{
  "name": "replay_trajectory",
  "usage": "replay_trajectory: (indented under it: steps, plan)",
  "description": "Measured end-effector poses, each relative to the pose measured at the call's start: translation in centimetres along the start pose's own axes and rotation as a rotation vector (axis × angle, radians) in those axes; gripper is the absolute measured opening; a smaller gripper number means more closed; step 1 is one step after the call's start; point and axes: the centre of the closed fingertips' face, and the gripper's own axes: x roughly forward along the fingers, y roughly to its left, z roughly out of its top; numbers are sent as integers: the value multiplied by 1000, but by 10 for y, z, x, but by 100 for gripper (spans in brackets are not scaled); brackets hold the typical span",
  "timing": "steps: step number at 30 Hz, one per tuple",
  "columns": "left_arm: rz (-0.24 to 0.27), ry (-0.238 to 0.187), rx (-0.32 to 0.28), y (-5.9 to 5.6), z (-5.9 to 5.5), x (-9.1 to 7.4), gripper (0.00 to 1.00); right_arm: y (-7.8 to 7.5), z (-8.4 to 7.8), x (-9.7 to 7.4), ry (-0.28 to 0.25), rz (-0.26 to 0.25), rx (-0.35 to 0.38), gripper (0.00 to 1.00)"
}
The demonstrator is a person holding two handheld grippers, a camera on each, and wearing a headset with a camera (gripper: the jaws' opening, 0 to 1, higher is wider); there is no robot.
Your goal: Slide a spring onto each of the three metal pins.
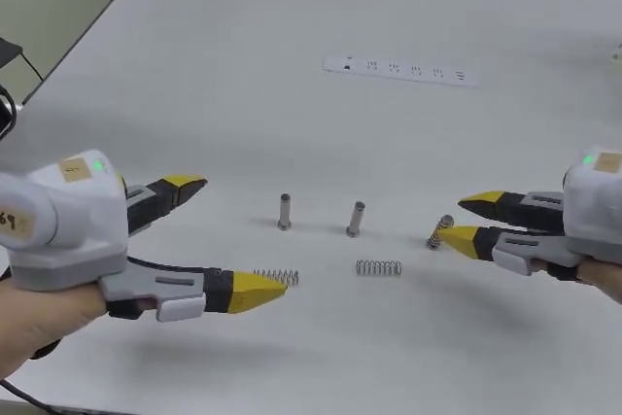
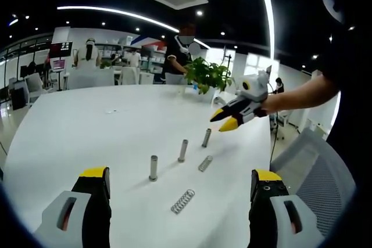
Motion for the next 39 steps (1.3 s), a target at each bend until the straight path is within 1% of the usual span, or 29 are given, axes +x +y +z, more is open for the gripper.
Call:
replay_trajectory:
  steps: [5,9,17,24,33,34,39]
  plan:
    - [-1,2,1,0,0,-1,98,5,0,-2,-5,10,-4,28]
    - [-1,1,1,0,0,-1,98,12,0,-4,-4,26,-16,28]
    - [-2,3,-1,-1,-1,-1,98,31,3,-3,9,85,-74,26]
    - [-4,6,1,-2,-2,-1,98,44,2,5,53,139,-170,25]
    - [-6,12,3,-2,-3,-2,98,55,3,16,85,188,-229,24]
    - [-6,12,4,-2,-3,-2,98,55,3,17,97,191,-250,24]
    - [-7,10,5,-2,-3,-2,98,59,3,24,129,217,-307,22]
